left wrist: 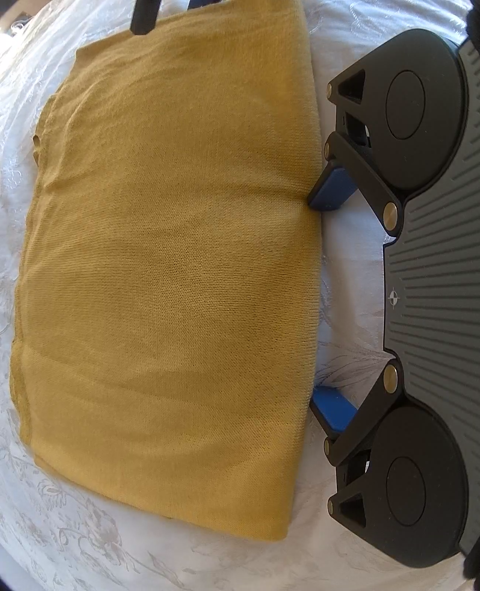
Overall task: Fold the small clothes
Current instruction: 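Move the right gripper to the sweater's side edge and grasp it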
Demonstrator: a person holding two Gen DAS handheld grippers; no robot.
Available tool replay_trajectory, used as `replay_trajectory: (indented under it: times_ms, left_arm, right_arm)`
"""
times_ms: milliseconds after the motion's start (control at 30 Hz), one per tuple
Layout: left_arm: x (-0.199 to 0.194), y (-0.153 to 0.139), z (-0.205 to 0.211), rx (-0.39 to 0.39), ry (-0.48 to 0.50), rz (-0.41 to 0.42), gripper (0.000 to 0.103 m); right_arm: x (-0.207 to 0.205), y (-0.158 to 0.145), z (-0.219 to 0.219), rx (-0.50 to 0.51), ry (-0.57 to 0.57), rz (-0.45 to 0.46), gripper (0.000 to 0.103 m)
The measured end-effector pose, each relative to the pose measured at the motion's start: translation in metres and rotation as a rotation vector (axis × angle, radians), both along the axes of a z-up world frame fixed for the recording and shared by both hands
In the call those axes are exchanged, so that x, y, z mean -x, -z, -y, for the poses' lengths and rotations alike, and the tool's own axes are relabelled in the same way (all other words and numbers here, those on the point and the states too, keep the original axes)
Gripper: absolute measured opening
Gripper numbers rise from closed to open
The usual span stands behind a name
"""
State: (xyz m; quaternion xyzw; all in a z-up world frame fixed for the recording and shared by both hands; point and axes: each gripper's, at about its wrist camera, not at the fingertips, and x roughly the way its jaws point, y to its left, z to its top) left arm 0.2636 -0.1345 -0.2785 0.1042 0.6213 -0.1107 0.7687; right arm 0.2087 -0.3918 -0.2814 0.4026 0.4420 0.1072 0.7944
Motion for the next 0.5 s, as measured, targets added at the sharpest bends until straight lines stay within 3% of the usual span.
replay_trajectory:
  times_ms: [133,267,367,500]
  left_arm:
    - [0.000,-0.003,-0.001,0.006,0.004,-0.001,0.103]
    - [-0.002,-0.010,-0.005,0.032,-0.002,-0.020,0.102]
    - [0.000,-0.032,-0.010,0.088,-0.013,-0.015,0.090]
    - [0.002,-0.073,-0.005,0.149,0.020,0.068,0.090]
  right_arm:
    - [-0.008,-0.002,-0.007,0.025,-0.004,-0.005,0.103]
    - [-0.010,0.004,0.001,-0.031,0.000,-0.006,0.103]
    - [-0.011,0.006,0.006,-0.069,-0.008,-0.016,0.103]
    - [-0.012,0.005,0.006,-0.065,-0.019,-0.016,0.103]
